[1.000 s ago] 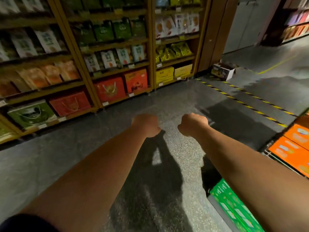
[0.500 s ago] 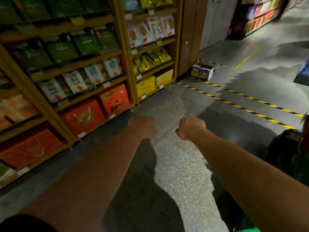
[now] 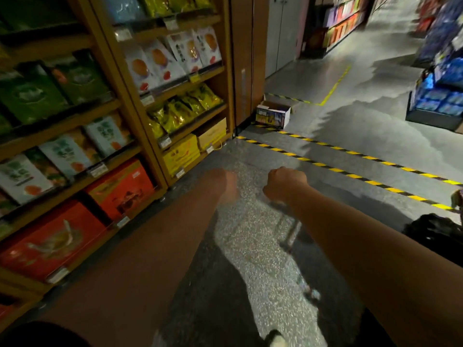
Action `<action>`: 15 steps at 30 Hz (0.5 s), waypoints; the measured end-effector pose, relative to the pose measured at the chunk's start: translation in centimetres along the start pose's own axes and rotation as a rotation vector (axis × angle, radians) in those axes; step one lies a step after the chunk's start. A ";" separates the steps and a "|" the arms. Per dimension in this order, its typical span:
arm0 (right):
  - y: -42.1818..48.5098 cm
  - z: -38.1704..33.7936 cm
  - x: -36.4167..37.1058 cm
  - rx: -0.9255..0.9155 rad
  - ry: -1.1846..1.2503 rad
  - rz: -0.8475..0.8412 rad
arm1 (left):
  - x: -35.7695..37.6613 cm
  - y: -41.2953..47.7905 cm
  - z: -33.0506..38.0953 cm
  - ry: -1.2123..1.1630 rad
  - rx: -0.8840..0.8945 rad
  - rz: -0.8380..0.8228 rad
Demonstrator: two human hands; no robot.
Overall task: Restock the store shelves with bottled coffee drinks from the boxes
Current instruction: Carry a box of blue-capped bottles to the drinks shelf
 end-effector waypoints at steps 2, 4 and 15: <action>5.5 1.0 -1.7 0.001 0.008 0.015 | -3.0 4.8 -0.4 -0.028 -0.012 0.080; 10.6 2.0 -3.2 -0.009 0.019 0.030 | -5.2 9.3 -0.9 -0.083 0.007 0.101; 37.9 5.3 -6.7 0.028 -0.014 0.005 | -14.4 36.6 -4.9 0.009 0.057 0.069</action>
Point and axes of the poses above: each hand's wrist, its own y-axis towards the middle knuckle, its own x-axis out of the palm, z = x × y, the point moved 4 cm from there along y, towards the middle knuckle, and after that the axes turned 7 degrees about -y, right-handed, at the moved point
